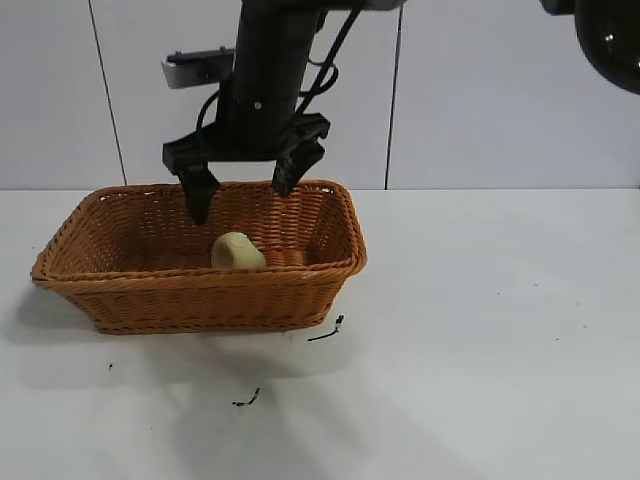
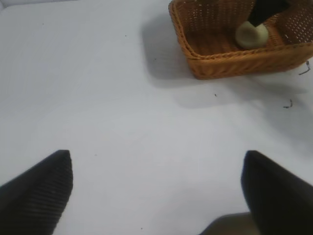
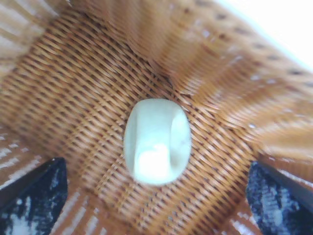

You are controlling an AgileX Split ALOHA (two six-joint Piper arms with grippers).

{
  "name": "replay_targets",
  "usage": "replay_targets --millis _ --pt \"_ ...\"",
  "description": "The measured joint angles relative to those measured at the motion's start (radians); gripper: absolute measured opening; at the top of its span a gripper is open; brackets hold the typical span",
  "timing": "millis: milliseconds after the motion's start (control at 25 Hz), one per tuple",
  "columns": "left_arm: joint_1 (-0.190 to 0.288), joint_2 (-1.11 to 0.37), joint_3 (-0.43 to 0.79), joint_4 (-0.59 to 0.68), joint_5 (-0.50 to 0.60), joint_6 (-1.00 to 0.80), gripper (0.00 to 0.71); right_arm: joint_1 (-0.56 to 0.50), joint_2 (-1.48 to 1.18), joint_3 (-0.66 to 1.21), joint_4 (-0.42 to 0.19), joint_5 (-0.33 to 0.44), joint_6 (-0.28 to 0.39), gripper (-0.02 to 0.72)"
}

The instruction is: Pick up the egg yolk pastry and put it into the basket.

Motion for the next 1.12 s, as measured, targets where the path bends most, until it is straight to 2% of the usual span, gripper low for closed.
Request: replay_targets --millis 240,400,600,800,1120 --pt "0.000 0.000 0.000 0.000 0.000 0.000 0.696 -0.176 -0.009 0.000 -0.006 0.029 0.000 0.693" --pt "0.000 0.000 0.000 0.000 0.000 0.000 0.696 -0.339 -0.022 0.000 -0.007 0.031 0.000 0.693" --pt "0.000 0.000 0.000 0.000 0.000 0.000 0.696 -0.471 -0.063 0.013 -0.010 0.030 0.000 0.693" --pt "0.000 0.000 0.000 0.000 0.000 0.000 0.696 -0.537 -0.111 0.073 0.006 0.030 0.000 0.693" --pt "0.000 0.000 0.000 0.000 0.000 0.000 0.696 -0.542 -0.286 0.267 0.024 0.030 0.000 0.693"
